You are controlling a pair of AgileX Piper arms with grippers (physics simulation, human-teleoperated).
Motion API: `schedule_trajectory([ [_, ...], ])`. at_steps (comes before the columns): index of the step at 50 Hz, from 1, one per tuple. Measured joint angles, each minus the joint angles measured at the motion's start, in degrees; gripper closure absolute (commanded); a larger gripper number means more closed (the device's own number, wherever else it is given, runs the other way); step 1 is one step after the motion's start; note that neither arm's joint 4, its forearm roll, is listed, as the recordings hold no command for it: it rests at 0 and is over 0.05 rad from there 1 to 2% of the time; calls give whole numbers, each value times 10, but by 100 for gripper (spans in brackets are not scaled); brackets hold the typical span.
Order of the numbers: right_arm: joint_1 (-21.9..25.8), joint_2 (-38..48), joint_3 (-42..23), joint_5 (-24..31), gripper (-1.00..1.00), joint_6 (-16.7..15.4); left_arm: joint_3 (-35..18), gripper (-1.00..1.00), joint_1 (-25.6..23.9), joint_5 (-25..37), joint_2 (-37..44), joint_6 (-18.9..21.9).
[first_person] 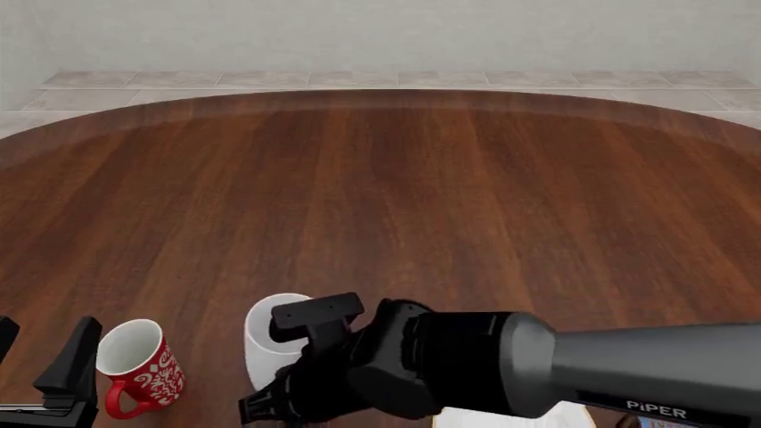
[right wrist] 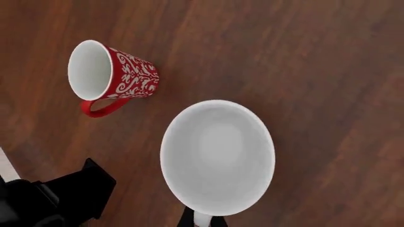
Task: Put the white mug on the plate.
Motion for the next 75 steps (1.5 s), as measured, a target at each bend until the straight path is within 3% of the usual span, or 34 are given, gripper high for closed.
schedule_trajectory([
  [46, -24, -172, 64, 87, 100, -20, 0, -100, 0, 0, 0, 0],
  [75, -48, -302, 156, 112, 100, -15, 0, -100, 0, 0, 0, 0],
])
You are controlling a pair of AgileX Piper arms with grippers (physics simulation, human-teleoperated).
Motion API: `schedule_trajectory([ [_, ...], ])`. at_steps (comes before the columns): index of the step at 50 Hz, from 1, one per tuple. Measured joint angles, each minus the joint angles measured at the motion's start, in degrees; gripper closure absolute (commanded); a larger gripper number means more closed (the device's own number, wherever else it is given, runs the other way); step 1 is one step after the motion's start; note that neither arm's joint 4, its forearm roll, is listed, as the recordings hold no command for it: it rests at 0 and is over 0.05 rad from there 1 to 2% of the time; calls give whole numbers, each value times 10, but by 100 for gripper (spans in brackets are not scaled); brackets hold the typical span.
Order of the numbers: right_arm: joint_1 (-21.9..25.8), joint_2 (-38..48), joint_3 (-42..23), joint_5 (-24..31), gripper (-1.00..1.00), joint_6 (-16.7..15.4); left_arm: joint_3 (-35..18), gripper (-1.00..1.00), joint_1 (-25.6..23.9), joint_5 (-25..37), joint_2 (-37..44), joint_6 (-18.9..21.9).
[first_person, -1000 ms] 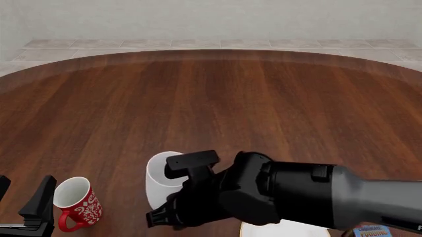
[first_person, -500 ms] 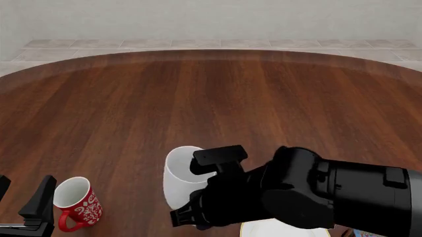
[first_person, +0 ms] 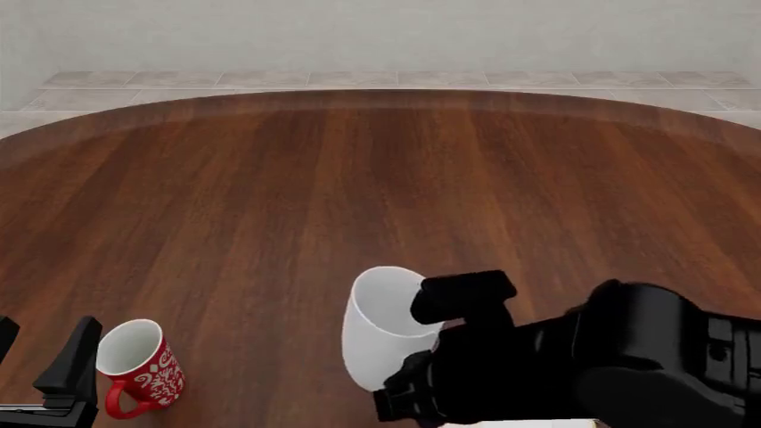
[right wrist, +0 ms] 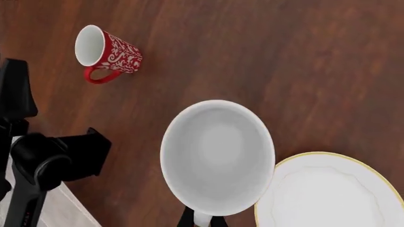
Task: Put the white mug on the plate.
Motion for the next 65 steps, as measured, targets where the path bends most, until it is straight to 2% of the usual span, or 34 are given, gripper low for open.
schedule_trajectory([
  [32, -22, -112, 77, 26, 100, 9, 0, -100, 0, 0, 0, 0],
  [65, -64, -254, 134, 107, 100, 6, 0, -100, 0, 0, 0, 0],
])
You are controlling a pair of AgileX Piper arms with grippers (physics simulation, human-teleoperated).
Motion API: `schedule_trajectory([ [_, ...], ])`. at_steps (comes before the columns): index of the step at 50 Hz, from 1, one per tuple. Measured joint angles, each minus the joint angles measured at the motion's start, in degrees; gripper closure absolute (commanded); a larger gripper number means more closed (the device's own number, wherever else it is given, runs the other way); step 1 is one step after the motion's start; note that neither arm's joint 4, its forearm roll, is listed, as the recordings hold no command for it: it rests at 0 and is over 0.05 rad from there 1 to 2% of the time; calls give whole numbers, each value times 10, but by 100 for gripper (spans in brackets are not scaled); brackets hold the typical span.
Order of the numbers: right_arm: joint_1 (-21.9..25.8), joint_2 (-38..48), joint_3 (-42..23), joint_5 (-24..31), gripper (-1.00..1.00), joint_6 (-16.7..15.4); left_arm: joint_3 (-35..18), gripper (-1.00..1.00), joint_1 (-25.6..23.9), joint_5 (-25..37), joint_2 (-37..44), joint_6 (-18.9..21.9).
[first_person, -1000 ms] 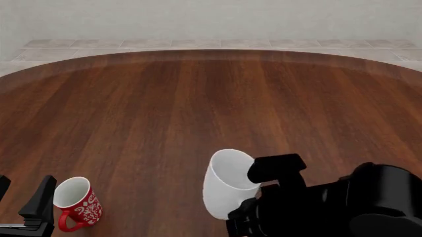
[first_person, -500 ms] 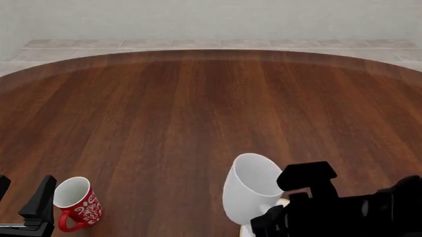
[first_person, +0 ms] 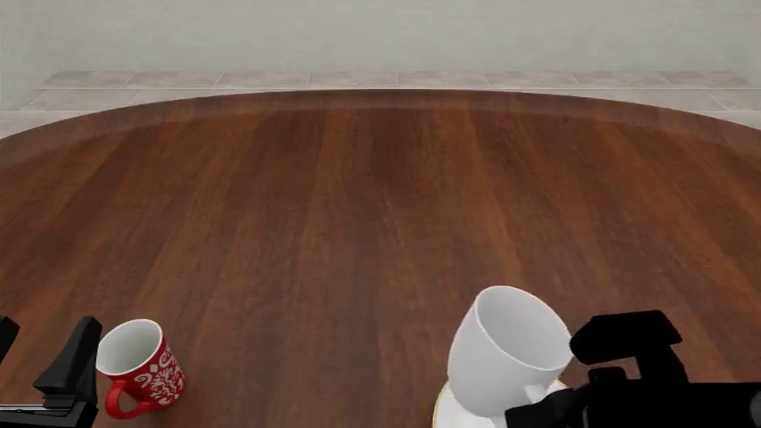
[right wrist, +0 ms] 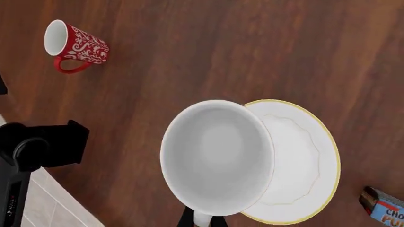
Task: Put the white mug on the plate.
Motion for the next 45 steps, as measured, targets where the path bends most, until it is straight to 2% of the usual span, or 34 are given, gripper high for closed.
schedule_trajectory([
  [23, -7, -64, 28, 35, 100, 4, 0, -100, 0, 0, 0, 0],
  [45, -35, -134, 51, 83, 100, 3, 0, -100, 0, 0, 0, 0],
])
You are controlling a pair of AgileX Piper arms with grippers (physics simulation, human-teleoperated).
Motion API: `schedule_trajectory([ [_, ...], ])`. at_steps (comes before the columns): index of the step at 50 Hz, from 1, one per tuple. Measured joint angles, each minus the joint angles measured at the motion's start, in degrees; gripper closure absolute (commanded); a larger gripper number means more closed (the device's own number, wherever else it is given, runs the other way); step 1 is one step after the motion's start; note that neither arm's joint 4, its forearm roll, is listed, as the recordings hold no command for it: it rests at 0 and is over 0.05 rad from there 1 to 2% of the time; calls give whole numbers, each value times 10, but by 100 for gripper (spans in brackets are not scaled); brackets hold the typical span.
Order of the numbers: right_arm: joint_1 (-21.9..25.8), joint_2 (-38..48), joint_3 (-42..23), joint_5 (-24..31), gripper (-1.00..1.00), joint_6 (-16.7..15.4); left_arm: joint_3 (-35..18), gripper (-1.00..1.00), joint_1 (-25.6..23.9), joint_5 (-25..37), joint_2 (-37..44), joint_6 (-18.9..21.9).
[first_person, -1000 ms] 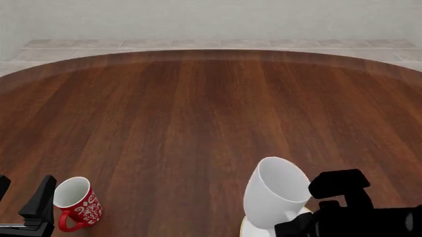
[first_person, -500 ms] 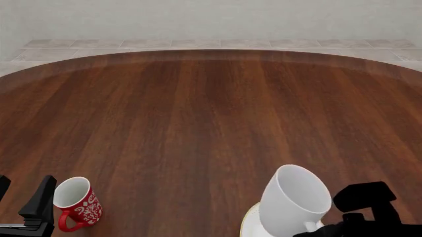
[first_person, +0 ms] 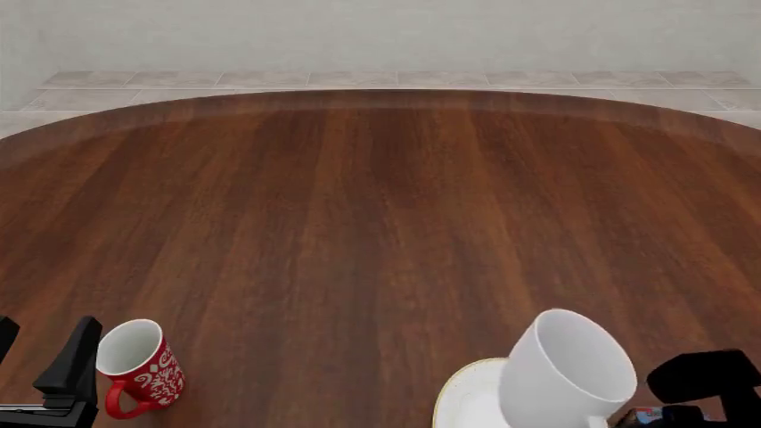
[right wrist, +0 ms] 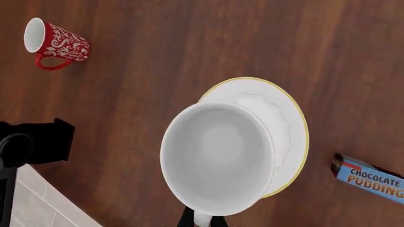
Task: Put the white mug on the plate.
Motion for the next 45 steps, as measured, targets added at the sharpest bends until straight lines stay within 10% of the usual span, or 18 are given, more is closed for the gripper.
schedule_trajectory([
  [45, -17, -42, 58, -1, 100, 8, 0, -100, 0, 0, 0, 0],
])
